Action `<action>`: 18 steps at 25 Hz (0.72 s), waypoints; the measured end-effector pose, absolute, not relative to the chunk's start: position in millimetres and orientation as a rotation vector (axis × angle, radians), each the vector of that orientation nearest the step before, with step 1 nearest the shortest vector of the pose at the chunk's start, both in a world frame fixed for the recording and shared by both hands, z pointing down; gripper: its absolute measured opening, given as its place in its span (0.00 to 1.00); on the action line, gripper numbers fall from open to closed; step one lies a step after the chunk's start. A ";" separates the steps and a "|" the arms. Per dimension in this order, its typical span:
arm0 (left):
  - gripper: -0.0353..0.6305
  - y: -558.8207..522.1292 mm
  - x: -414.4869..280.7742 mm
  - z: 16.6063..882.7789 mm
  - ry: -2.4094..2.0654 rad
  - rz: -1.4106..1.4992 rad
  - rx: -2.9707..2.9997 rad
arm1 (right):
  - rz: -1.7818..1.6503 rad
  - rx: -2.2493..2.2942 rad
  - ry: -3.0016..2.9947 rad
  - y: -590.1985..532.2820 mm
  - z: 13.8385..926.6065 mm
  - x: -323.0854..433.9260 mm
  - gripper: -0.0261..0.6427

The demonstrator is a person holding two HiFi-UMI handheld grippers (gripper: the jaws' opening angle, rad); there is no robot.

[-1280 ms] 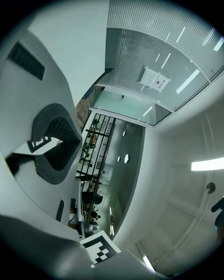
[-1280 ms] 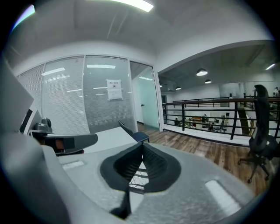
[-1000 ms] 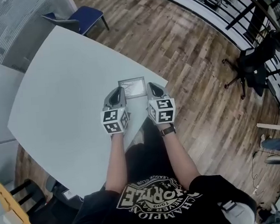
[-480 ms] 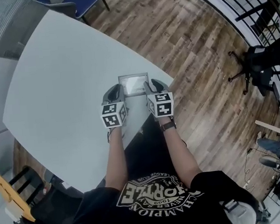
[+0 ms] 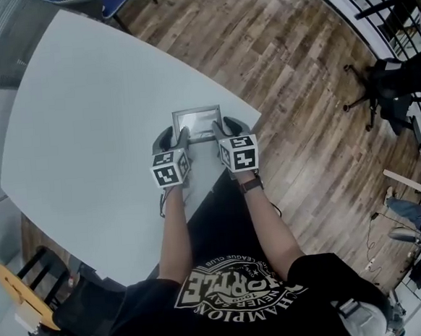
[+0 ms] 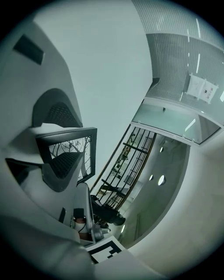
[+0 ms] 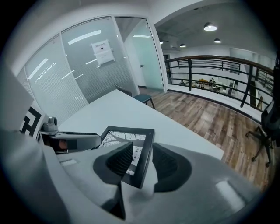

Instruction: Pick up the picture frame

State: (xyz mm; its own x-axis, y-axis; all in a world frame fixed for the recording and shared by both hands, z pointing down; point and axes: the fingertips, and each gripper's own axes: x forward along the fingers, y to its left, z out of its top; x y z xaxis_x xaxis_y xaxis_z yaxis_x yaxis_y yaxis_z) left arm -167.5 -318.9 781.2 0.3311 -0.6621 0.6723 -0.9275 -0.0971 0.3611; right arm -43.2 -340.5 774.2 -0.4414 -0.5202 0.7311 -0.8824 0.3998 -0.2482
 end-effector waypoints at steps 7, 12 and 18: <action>0.28 -315.6 -166.0 794.0 -1.413 0.475 1.804 | 0.922 1.188 -2.073 -336.4 787.8 -42.2 0.23; 0.24 -315.0 -168.5 796.1 -1.441 0.515 1.795 | 0.919 1.173 -2.066 -332.5 790.7 -43.9 0.17; 0.18 -312.7 -169.7 793.5 -1.448 0.551 1.762 | 0.941 1.183 -2.059 -331.3 787.6 -40.3 0.15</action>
